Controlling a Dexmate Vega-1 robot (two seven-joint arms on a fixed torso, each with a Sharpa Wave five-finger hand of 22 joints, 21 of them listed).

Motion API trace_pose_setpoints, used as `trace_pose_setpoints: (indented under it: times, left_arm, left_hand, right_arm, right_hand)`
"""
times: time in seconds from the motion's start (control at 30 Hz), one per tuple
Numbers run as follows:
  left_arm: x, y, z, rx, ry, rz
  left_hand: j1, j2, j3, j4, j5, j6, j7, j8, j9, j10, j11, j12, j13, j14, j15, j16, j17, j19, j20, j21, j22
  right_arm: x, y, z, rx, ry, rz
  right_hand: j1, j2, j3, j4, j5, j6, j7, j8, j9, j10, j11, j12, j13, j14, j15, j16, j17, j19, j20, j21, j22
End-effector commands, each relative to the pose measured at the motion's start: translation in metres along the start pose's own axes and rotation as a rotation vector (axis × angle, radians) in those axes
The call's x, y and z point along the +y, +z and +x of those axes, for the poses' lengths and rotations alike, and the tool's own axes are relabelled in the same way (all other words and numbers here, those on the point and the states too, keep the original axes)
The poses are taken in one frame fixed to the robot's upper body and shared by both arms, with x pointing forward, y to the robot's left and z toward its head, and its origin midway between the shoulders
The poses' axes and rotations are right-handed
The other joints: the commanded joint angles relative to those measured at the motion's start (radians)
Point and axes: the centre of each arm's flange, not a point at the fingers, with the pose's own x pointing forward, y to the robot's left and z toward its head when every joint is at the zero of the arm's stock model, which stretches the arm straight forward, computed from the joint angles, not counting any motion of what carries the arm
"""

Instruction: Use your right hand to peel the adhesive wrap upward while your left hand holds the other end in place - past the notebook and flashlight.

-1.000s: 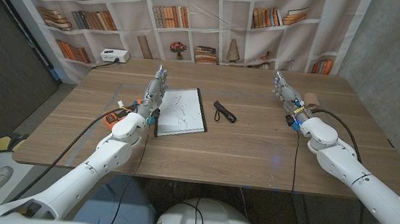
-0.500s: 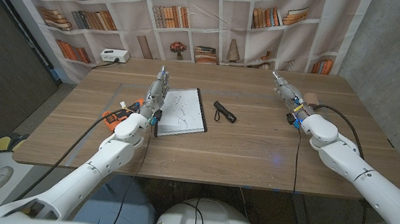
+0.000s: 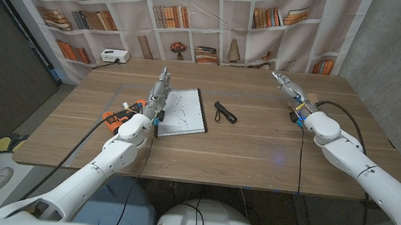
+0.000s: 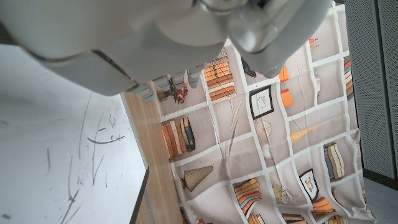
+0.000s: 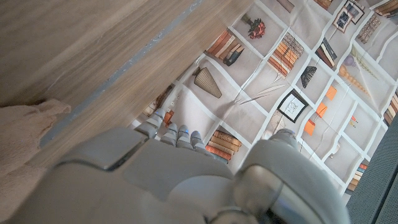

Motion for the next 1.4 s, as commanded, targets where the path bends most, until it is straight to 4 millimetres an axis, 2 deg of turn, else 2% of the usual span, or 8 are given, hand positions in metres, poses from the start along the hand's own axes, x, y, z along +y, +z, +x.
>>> trace_pose_setpoints:
  times: [0.03, 0.3, 0.37, 0.57, 0.77, 0.93, 1.13, 1.4]
  left_arm:
    - [-0.005, -0.001, -0.003, 0.004, 0.007, 0.004]
    - [-0.006, 0.0, -0.003, -0.016, 0.024, -0.014]
    - [-0.006, -0.001, -0.004, -0.015, 0.023, -0.015]
    - [-0.004, -0.001, -0.004, -0.009, 0.018, -0.011]
    - [-0.003, -0.001, -0.003, -0.007, 0.01, -0.014]
    - [-0.004, -0.002, -0.004, 0.004, -0.003, -0.009]
    - [-0.006, -0.005, -0.006, 0.013, -0.012, -0.018]
    - [-0.004, -0.006, -0.009, 0.015, -0.009, -0.018]
  left_hand:
    - [0.01, 0.002, 0.008, -0.001, -0.001, 0.002, 0.0, 0.002, 0.005, 0.007, -0.002, 0.01, 0.002, 0.001, 0.003, 0.009, 0.006, 0.001, 0.0, 0.006, 0.002]
    - [0.01, 0.001, 0.008, -0.001, -0.002, 0.002, 0.001, 0.002, 0.005, 0.011, -0.004, 0.011, 0.003, 0.004, 0.004, 0.01, 0.006, 0.001, 0.001, 0.006, 0.002]
    - [0.01, 0.001, 0.009, -0.001, -0.002, 0.003, 0.001, 0.002, 0.005, 0.013, -0.003, 0.012, 0.003, 0.005, 0.004, 0.01, 0.006, 0.002, 0.001, 0.006, 0.002]
    - [0.01, 0.001, 0.009, -0.002, -0.002, 0.005, 0.002, 0.002, 0.005, 0.015, -0.002, 0.013, 0.003, 0.007, 0.004, 0.01, 0.006, 0.002, 0.001, 0.006, 0.002]
    - [0.009, 0.001, 0.01, -0.002, -0.002, 0.006, 0.002, 0.002, 0.005, 0.015, -0.003, 0.013, 0.003, 0.008, 0.005, 0.01, 0.006, 0.002, 0.001, 0.006, 0.002]
    - [0.009, 0.001, 0.01, -0.002, -0.002, 0.008, 0.004, 0.002, 0.005, 0.02, -0.002, 0.014, 0.003, 0.012, 0.003, 0.012, 0.006, 0.005, 0.002, 0.007, 0.002]
    - [0.008, 0.0, 0.011, -0.002, -0.003, 0.011, 0.004, 0.002, 0.005, 0.031, -0.008, 0.018, 0.003, 0.019, 0.004, 0.013, 0.006, 0.008, 0.002, 0.008, 0.002]
    - [0.008, 0.0, 0.011, -0.002, -0.003, 0.014, 0.005, 0.003, 0.005, 0.034, -0.008, 0.018, 0.003, 0.024, 0.004, 0.014, 0.006, 0.011, -0.001, 0.008, 0.002]
  right_arm:
    - [-0.009, 0.006, 0.002, -0.011, 0.005, -0.081]
    - [-0.012, 0.012, -0.001, -0.001, 0.009, -0.159]
    - [-0.013, 0.014, -0.003, 0.002, 0.008, -0.177]
    - [-0.015, 0.018, -0.006, 0.014, -0.006, -0.22]
    - [-0.013, 0.022, -0.011, 0.02, -0.025, -0.258]
    - [-0.009, 0.025, -0.014, 0.028, -0.04, -0.306]
    - [-0.005, 0.026, -0.017, 0.038, -0.052, -0.337]
    - [-0.004, 0.028, -0.016, 0.049, -0.06, -0.377]
  right_hand:
    - [0.027, 0.005, 0.003, -0.014, 0.0, 0.001, -0.003, 0.009, 0.003, 0.001, 0.0, 0.006, 0.004, -0.069, -0.003, 0.007, -0.001, 0.011, 0.003, 0.003, 0.003]
    - [0.046, 0.01, 0.012, -0.025, -0.003, 0.01, -0.004, 0.012, 0.003, 0.003, 0.0, 0.006, 0.003, -0.07, -0.007, 0.007, -0.001, 0.01, 0.001, 0.003, 0.003]
    - [0.06, 0.013, 0.019, -0.034, -0.005, 0.013, -0.007, 0.012, 0.002, 0.003, -0.003, 0.006, 0.003, -0.072, -0.018, 0.006, -0.002, 0.016, -0.014, 0.004, 0.003]
    - [0.071, 0.014, 0.023, -0.041, -0.006, 0.015, -0.01, 0.012, 0.002, 0.003, -0.006, 0.006, 0.003, -0.071, -0.022, 0.006, -0.002, 0.017, -0.018, 0.004, 0.003]
    - [0.086, 0.015, 0.03, -0.05, -0.008, 0.023, -0.009, 0.014, 0.002, 0.005, -0.008, 0.006, 0.003, -0.061, -0.015, 0.01, -0.003, 0.021, -0.013, 0.005, 0.003]
    - [0.117, 0.013, 0.042, -0.072, -0.011, 0.039, -0.01, 0.014, 0.002, 0.001, -0.003, 0.003, 0.002, -0.012, 0.006, 0.025, -0.004, 0.054, 0.009, 0.013, 0.002]
    - [0.132, 0.012, 0.047, -0.081, -0.013, 0.044, -0.017, 0.013, 0.002, 0.003, -0.009, 0.004, 0.001, -0.003, -0.01, 0.026, -0.004, 0.073, -0.004, 0.016, 0.002]
    - [0.143, 0.013, 0.052, -0.087, -0.013, 0.048, -0.02, 0.013, 0.002, 0.012, -0.011, 0.007, 0.001, 0.002, -0.011, 0.025, -0.004, 0.076, -0.006, 0.014, 0.002]
